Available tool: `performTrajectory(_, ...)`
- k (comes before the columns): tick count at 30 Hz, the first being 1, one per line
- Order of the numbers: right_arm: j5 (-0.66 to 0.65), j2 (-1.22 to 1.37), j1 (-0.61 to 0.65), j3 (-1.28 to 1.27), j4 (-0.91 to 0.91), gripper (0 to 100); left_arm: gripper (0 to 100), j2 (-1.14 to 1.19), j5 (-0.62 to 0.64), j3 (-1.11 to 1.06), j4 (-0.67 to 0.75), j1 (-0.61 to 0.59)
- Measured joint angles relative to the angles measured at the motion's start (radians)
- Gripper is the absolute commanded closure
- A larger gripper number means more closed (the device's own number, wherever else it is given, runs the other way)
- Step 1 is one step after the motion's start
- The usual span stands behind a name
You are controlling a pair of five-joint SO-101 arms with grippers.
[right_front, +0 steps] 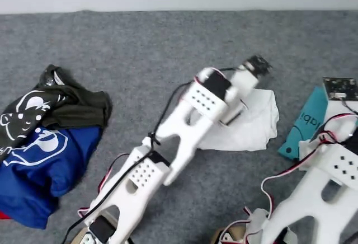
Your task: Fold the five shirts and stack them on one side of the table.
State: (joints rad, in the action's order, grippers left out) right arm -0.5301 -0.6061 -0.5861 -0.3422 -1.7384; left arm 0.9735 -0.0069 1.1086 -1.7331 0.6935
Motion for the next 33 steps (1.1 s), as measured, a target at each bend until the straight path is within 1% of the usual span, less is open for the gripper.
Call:
performTrajectory(3, 0.000, 0.000, -0.002, 0.000, 0.012, 92.9, 99, -0.040, 0.000, -0.044, 0.000, 0.055)
performTrajectory(6, 0.000, 0.000, -0.029, 0.000, 0.040, 93.0, 99, -0.095, 0.000, -0.103, 0.000, 0.100)
performTrajectory(9, 0.000, 0.000, -0.051, 0.000, 0.049, 93.0, 99, -0.146, 0.000, -0.132, 0.000, 0.104)
performTrajectory(12, 0.000, 0.000, -0.054, 0.000, 0.055, 93.0, 99, -0.212, 0.000, -0.140, 0.000, 0.075)
performTrajectory(16, 0.000, 0.000, -0.049, 0.000, 0.060, 93.0, 99, -0.324, 0.000, -0.144, -0.002, -0.009)
performTrajectory(18, 0.000, 0.000, -0.017, 0.000, 0.068, 93.0, 99, -0.390, 0.000, -0.161, -0.002, -0.069)
performTrajectory(21, 0.012, 0.000, 0.064, 0.000, 0.103, 92.8, 99, -0.499, 0.000, -0.221, -0.002, -0.164)
performTrajectory(26, 0.147, 0.081, 0.227, 0.000, 0.178, 92.8, 99, -0.703, 0.000, -0.385, -0.002, -0.310)
performTrajectory(30, 0.249, 0.242, 0.358, 0.000, 0.233, 92.9, 99, -0.868, 0.000, -0.545, -0.002, -0.422)
performTrajectory(33, 0.282, 0.364, 0.436, 0.000, 0.295, 92.9, 99, -0.987, 0.000, -0.654, -0.002, -0.517)
